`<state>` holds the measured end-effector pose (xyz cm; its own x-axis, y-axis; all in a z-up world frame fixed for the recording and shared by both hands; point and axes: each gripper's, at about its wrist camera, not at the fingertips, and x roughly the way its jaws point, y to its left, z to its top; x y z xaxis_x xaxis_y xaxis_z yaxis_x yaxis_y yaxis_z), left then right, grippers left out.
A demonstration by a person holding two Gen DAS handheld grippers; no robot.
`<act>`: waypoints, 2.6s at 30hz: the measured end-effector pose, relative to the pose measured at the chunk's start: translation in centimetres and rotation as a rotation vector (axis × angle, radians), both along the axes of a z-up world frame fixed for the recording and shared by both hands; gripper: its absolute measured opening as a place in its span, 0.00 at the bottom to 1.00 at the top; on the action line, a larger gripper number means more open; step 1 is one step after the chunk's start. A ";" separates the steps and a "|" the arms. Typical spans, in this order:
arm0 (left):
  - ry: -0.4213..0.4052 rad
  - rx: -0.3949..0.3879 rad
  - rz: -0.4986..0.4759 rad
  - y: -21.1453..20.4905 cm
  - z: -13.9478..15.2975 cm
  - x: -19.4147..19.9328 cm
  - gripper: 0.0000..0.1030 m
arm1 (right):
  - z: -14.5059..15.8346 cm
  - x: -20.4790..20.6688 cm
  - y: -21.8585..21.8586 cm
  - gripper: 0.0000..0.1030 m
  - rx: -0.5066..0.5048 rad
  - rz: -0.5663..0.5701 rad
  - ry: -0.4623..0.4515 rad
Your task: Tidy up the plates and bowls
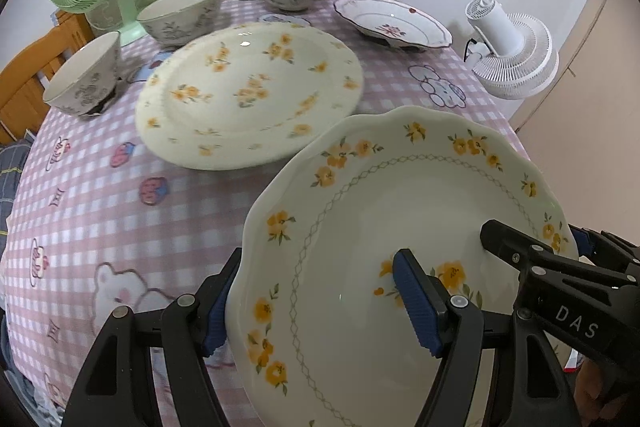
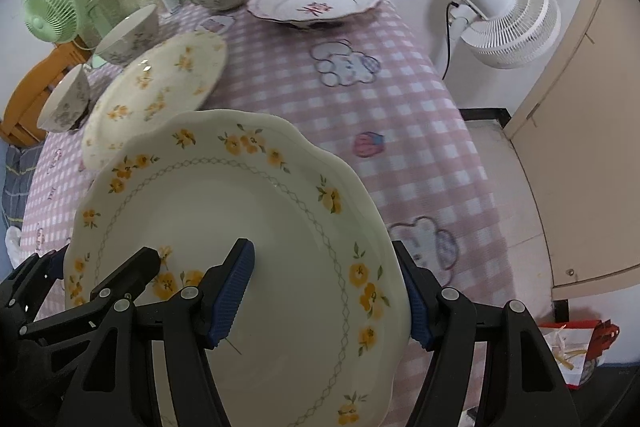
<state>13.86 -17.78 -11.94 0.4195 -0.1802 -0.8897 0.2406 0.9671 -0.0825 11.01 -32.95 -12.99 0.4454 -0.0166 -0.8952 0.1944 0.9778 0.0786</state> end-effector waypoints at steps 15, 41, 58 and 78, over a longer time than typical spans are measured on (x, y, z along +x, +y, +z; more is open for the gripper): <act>0.043 0.027 0.066 -2.6 -2.4 0.8 0.72 | -2.5 1.7 -3.1 0.69 0.020 0.072 0.045; -0.060 0.052 0.039 -3.4 1.8 -0.5 0.90 | 2.3 0.6 -3.7 0.71 0.042 0.100 -0.063; -0.151 0.029 0.090 4.4 5.4 0.6 0.92 | 6.7 1.3 4.1 0.78 0.008 0.129 -0.158; -0.227 0.067 0.086 8.9 5.6 12.4 0.91 | 8.2 12.5 9.9 0.78 -0.061 0.062 -0.203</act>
